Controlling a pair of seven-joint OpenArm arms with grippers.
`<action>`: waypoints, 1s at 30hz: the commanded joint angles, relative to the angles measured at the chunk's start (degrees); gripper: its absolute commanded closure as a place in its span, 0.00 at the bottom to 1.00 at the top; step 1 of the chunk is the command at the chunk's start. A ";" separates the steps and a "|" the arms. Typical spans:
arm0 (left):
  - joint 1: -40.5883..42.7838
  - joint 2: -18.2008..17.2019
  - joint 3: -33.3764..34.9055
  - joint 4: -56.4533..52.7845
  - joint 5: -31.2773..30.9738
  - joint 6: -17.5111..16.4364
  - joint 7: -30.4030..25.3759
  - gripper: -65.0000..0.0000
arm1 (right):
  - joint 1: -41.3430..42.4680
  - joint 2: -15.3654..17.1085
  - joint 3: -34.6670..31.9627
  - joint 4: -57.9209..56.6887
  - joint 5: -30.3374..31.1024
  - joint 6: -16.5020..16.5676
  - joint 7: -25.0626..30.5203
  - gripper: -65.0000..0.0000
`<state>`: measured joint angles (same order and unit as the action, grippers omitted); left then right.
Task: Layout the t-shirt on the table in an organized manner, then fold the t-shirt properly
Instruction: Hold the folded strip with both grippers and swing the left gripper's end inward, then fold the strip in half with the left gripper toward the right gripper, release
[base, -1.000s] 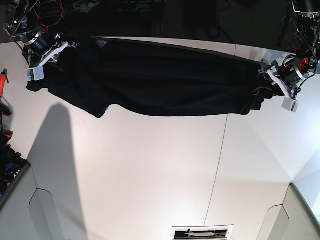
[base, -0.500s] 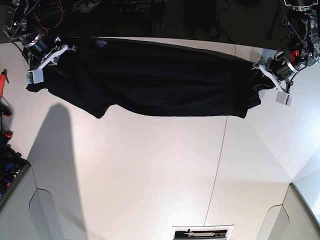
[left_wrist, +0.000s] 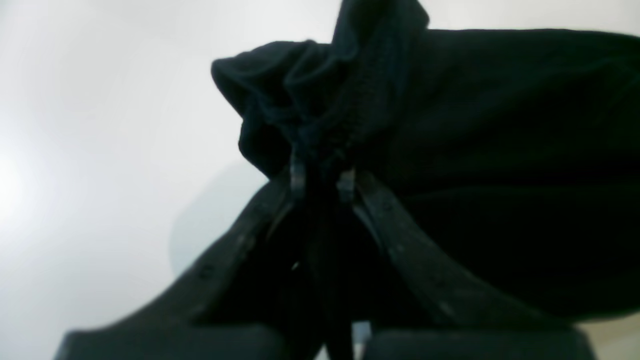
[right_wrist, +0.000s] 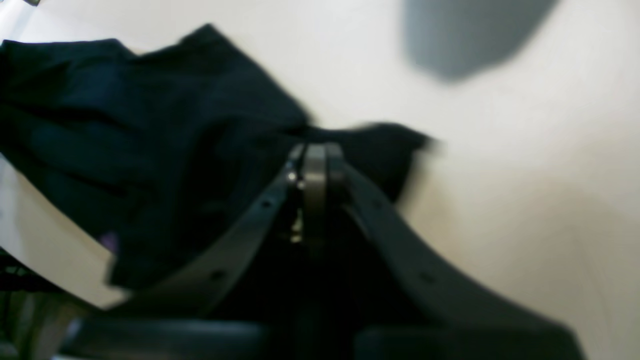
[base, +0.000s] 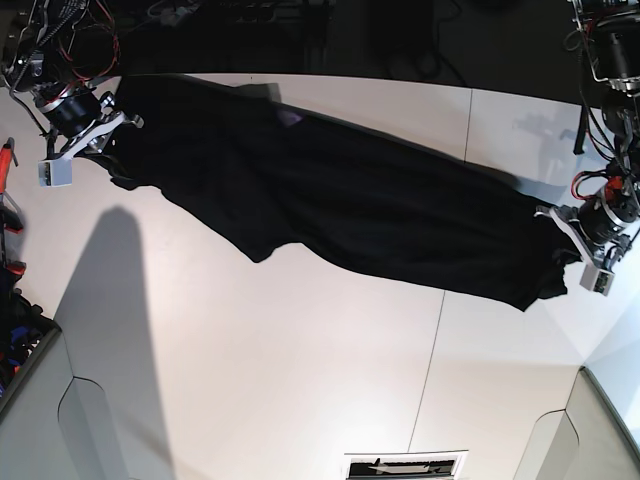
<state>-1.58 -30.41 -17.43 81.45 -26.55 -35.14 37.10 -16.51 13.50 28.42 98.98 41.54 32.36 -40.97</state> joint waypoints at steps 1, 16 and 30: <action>-1.55 -2.23 -0.48 1.36 -0.94 0.15 -1.07 1.00 | 0.66 0.74 0.39 1.01 1.05 0.46 0.94 1.00; 4.96 -0.48 11.19 24.90 -12.17 -2.23 4.35 1.00 | 0.90 0.63 0.42 1.01 2.56 0.98 0.22 1.00; 5.07 11.17 20.55 19.71 -8.00 -2.19 4.00 0.41 | -0.11 0.61 1.31 0.90 4.33 0.92 -2.58 0.37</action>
<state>4.23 -18.96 3.31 100.36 -33.32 -37.32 42.22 -16.67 13.34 29.30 98.98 45.01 32.80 -44.40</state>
